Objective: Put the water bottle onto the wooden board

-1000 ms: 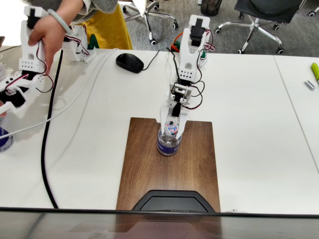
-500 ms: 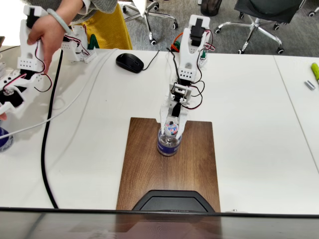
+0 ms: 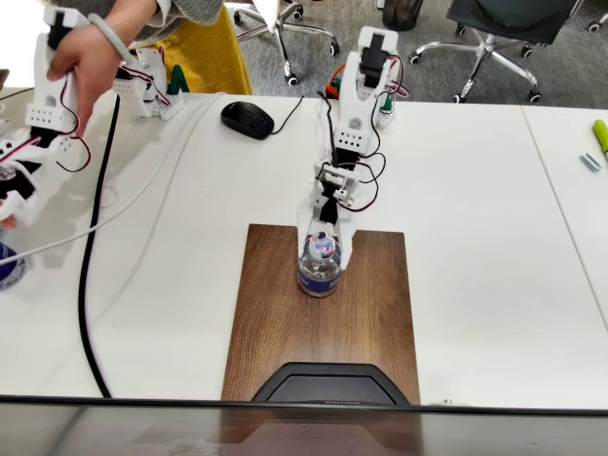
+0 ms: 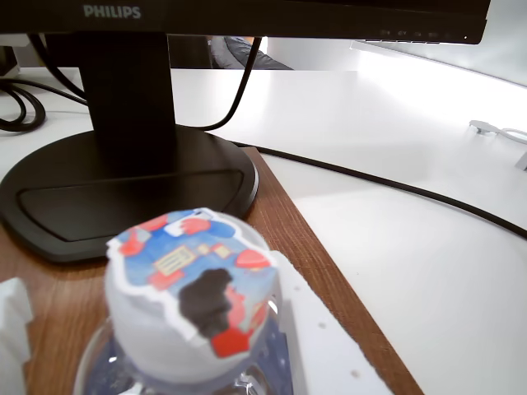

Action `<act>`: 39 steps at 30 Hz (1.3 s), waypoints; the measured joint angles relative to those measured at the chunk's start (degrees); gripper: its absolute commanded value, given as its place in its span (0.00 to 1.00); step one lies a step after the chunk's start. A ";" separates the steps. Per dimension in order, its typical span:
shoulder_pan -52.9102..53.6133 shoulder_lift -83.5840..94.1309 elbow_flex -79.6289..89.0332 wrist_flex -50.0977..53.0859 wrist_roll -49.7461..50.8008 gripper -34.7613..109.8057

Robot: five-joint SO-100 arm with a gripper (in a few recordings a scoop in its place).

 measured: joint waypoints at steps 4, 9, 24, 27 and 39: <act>0.79 0.00 0.00 0.00 0.00 0.60; 0.44 0.09 0.00 0.00 -1.41 0.68; 0.70 1.23 -0.09 0.18 -6.59 0.70; 0.70 1.49 -0.09 0.18 -6.59 0.69; 2.11 10.28 1.58 1.14 -6.59 0.68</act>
